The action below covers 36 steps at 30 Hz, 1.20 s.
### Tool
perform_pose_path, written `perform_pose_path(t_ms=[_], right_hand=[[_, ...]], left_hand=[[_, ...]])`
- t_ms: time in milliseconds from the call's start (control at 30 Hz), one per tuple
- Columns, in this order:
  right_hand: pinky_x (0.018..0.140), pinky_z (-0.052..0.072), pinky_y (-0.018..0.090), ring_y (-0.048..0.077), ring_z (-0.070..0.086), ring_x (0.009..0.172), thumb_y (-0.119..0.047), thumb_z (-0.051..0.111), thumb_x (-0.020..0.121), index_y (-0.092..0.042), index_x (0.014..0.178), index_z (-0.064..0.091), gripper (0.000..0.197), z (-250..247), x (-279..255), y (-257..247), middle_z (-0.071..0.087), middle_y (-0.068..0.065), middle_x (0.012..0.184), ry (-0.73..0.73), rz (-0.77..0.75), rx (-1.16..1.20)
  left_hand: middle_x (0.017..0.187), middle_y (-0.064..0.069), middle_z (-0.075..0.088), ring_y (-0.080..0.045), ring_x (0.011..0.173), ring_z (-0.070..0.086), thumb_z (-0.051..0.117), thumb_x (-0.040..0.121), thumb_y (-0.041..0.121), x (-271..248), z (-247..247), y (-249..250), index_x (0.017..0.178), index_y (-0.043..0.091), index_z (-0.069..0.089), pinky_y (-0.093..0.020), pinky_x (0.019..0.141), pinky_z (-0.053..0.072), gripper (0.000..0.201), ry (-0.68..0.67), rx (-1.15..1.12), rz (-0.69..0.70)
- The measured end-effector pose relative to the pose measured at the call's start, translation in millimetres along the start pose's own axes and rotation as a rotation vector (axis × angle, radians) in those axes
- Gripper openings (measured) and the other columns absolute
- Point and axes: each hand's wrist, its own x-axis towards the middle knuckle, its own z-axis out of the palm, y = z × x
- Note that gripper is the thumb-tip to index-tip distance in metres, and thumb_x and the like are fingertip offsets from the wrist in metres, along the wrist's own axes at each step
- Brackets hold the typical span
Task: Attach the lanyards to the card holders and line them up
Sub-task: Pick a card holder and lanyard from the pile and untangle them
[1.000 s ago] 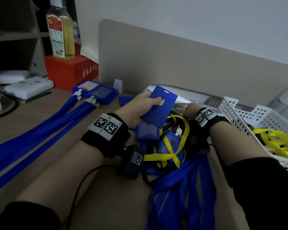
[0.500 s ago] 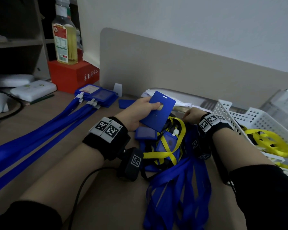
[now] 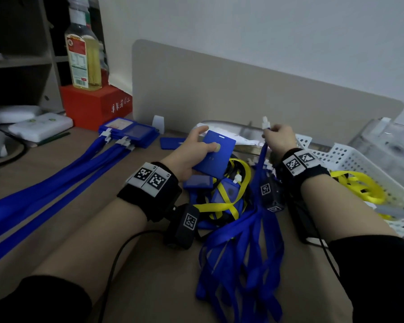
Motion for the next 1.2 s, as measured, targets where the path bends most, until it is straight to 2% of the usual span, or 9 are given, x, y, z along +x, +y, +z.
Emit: perform_pose_path(t_ms=[100,267,367,500,667,767,867,1000,1200], right_hand=[[0.057,0.049,0.023,0.011,0.061,0.055,-0.007,0.046,0.096,-0.011,0.078,0.052,0.020,-12.3,-18.8,-22.2,0.061,0.005,0.070,-0.066,0.008,0.463],[0.043,0.031,0.018,0.006,0.033,0.042,-0.005,0.038,0.100,-0.009,0.084,0.052,0.021,-35.8,-60.2,-56.7,0.043,-0.001,0.062,-0.306,0.045,0.774],[0.037,0.020,0.015,0.003,0.023,0.034,-0.010,0.034,0.102,-0.011,0.085,0.052,0.024,-35.6,-91.4,-64.8,0.039,-0.007,0.051,-0.503,0.131,0.798],[0.036,0.015,0.015,0.002,0.019,0.034,-0.015,0.035,0.102,-0.015,0.084,0.052,0.025,-24.6,-128.8,-62.3,0.037,-0.010,0.047,-0.650,0.155,0.702],[0.037,0.013,0.017,0.002,0.017,0.037,-0.014,0.035,0.101,-0.017,0.082,0.047,0.023,-12.4,-146.3,-61.9,0.037,-0.009,0.051,-0.740,0.146,0.708],[0.035,0.011,0.016,0.003,0.017,0.035,-0.016,0.036,0.099,-0.016,0.077,0.048,0.025,-10.9,-145.5,-59.6,0.032,-0.009,0.049,-0.766,0.242,0.793],[0.036,0.007,0.016,0.002,0.019,0.030,-0.018,0.035,0.096,-0.015,0.074,0.046,0.024,-12.6,-142.4,-56.9,0.029,-0.010,0.044,-0.863,0.317,0.906],[0.035,0.007,0.016,0.003,0.021,0.027,-0.018,0.032,0.094,-0.013,0.072,0.044,0.026,-16.4,-141.6,-54.6,0.030,-0.008,0.040,-0.927,0.365,0.957],[0.031,0.010,0.015,0.003,0.020,0.028,-0.018,0.032,0.093,-0.013,0.073,0.045,0.024,-15.4,-145.2,-55.4,0.033,-0.008,0.043,-0.906,0.362,0.883]], left_hand=[[0.098,-0.001,0.061,-0.020,0.077,0.063,0.055,0.094,0.006,-5.4,5.5,-1.8,0.133,0.038,0.037,-0.034,0.062,0.057,0.054,0.006,-0.011,0.010],[0.098,-0.002,0.062,-0.013,0.076,0.058,0.052,0.092,0.002,-20.0,9.4,-3.5,0.107,0.017,0.068,-0.022,0.061,0.051,0.026,0.002,0.113,0.103],[0.097,0.002,0.063,-0.008,0.076,0.056,0.052,0.092,0.003,-28.4,10.3,-4.8,0.100,0.016,0.070,-0.012,0.050,0.046,0.024,0.035,0.178,0.149],[0.092,0.002,0.061,-0.005,0.073,0.052,0.054,0.097,0.018,-34.5,12.1,-8.1,0.100,0.017,0.068,-0.008,0.051,0.041,0.014,0.058,0.252,0.259],[0.094,0.000,0.069,-0.010,0.087,0.060,0.056,0.096,0.032,-35.4,11.2,-10.6,0.095,0.018,0.071,-0.025,0.077,0.047,0.021,0.021,0.280,0.359],[0.090,0.001,0.066,-0.009,0.085,0.056,0.054,0.097,0.032,-32.6,8.5,-8.7,0.090,0.015,0.071,-0.024,0.078,0.044,0.025,0.021,0.294,0.403],[0.080,0.003,0.059,-0.011,0.080,0.052,0.053,0.097,0.034,-29.6,4.4,-7.9,0.075,0.024,0.068,-0.026,0.075,0.040,0.028,0.042,0.285,0.404],[0.087,0.001,0.062,-0.014,0.087,0.057,0.056,0.096,0.032,-27.3,2.3,-8.7,0.086,0.023,0.068,-0.030,0.078,0.045,0.018,0.068,0.245,0.384],[0.091,-0.004,0.063,-0.017,0.087,0.057,0.059,0.094,0.031,-28.0,2.2,-7.9,0.078,0.024,0.067,-0.034,0.079,0.045,0.020,0.064,0.219,0.377]])
